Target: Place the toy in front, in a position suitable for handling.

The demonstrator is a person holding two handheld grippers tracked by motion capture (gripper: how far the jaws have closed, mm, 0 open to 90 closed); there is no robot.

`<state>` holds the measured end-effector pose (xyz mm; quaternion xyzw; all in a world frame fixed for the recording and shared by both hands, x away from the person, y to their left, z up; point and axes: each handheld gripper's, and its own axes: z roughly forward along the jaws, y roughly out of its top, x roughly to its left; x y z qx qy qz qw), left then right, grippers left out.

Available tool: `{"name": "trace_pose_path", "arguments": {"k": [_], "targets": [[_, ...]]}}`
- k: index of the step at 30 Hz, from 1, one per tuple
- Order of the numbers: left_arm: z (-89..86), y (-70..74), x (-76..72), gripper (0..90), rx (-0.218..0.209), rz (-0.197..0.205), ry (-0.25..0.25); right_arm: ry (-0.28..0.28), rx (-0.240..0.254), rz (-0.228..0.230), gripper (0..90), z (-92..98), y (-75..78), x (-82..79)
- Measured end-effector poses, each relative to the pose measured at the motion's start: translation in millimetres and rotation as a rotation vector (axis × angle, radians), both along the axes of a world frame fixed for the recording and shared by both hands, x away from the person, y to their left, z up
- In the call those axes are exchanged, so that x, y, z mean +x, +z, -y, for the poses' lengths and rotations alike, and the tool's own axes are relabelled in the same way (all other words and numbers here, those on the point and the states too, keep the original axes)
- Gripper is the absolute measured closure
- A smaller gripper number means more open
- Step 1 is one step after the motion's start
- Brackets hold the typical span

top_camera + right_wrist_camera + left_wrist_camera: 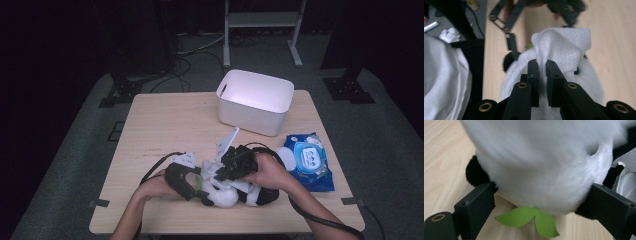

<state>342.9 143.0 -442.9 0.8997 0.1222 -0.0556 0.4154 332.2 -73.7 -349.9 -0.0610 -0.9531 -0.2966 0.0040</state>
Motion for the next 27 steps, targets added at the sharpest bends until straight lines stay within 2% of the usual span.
{"name": "trace_pose_path", "arguments": {"k": [3, 6, 10, 12, 20, 22, 27], "targets": [[0.1, 0.5, -0.3, 8.0, 0.004, 0.003, -0.001, -0.051, 0.001, 0.014, 81.9, 8.3, 2.1, 8.1], [0.0, 1.3, -0.7, 8.0, 0.005, 0.005, -0.001, -0.101, -0.009, 0.009, 81.9, 18.9, 0.7, 14.5], [0.2, 3.5, -1.0, 8.1, 0.004, 0.008, -0.004, -0.124, -0.013, -0.012, 81.9, 30.5, -4.7, 18.6], [1.1, 5.6, -1.7, 8.1, 0.001, 0.009, -0.008, -0.121, -0.008, -0.040, 81.9, 33.0, -8.5, 17.0], [4.9, 14.4, -5.2, 7.9, -0.022, 0.030, -0.011, -0.076, -0.020, -0.046, 82.0, 32.9, -9.4, -0.3], [6.4, 14.9, -5.6, 5.9, -0.024, 0.026, -0.010, -0.058, -0.024, -0.041, 81.9, 32.1, -9.5, -4.0], [9.9, 14.3, -7.0, 3.9, -0.026, 0.016, -0.025, -0.006, -0.039, -0.066, 81.9, 30.0, -9.9, -12.3]]}}
